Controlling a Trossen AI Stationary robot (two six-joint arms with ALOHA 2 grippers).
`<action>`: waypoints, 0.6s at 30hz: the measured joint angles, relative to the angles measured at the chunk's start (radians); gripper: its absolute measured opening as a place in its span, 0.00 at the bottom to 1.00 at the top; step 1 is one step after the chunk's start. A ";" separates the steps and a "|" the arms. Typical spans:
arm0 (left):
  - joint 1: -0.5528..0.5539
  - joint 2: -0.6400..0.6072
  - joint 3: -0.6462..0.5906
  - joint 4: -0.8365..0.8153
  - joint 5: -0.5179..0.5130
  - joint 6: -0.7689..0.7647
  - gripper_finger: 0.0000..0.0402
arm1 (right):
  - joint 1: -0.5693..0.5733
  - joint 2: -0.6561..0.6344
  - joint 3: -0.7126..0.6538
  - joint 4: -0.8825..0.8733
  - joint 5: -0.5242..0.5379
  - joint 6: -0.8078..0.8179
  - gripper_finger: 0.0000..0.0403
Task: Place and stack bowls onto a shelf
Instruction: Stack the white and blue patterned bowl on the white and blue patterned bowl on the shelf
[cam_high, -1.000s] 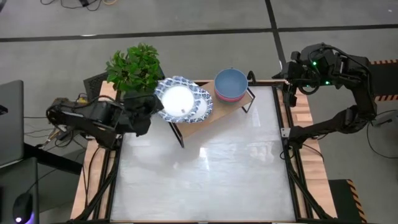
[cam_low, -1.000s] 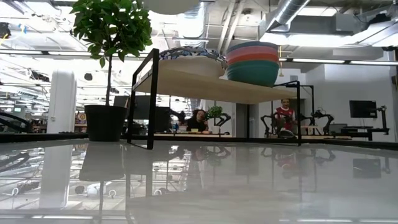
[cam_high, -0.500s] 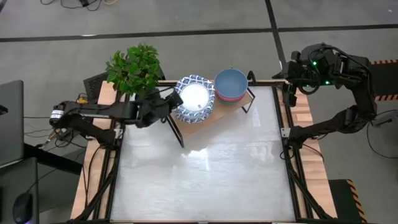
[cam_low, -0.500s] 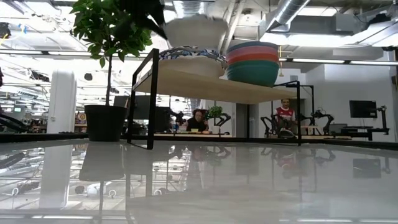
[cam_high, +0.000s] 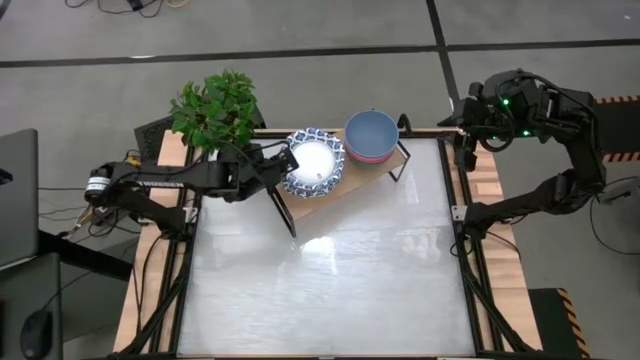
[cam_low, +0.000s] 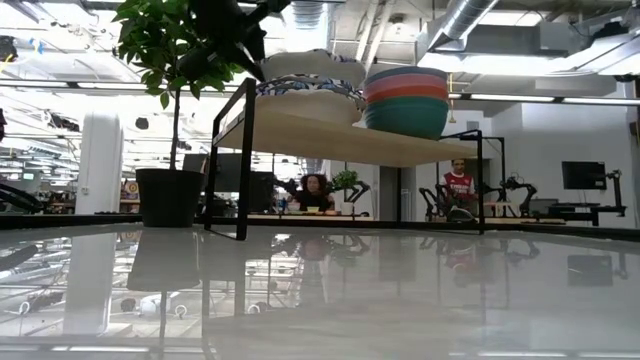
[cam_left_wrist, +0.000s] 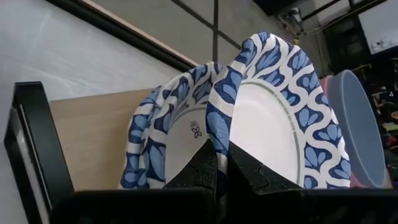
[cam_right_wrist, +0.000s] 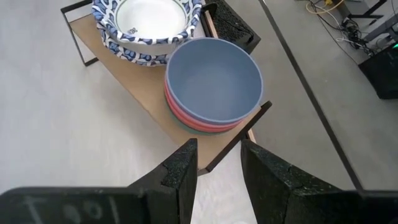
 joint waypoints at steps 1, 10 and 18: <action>0.000 0.005 0.000 0.000 0.000 0.000 0.00 | 0.000 0.000 0.000 0.000 0.000 -0.001 0.37; 0.000 0.053 0.000 -0.007 0.020 -0.008 0.03 | 0.000 0.000 0.000 0.000 0.000 -0.003 0.37; 0.000 0.051 0.000 -0.008 0.009 0.024 0.22 | 0.000 0.000 0.000 -0.001 0.000 -0.003 0.37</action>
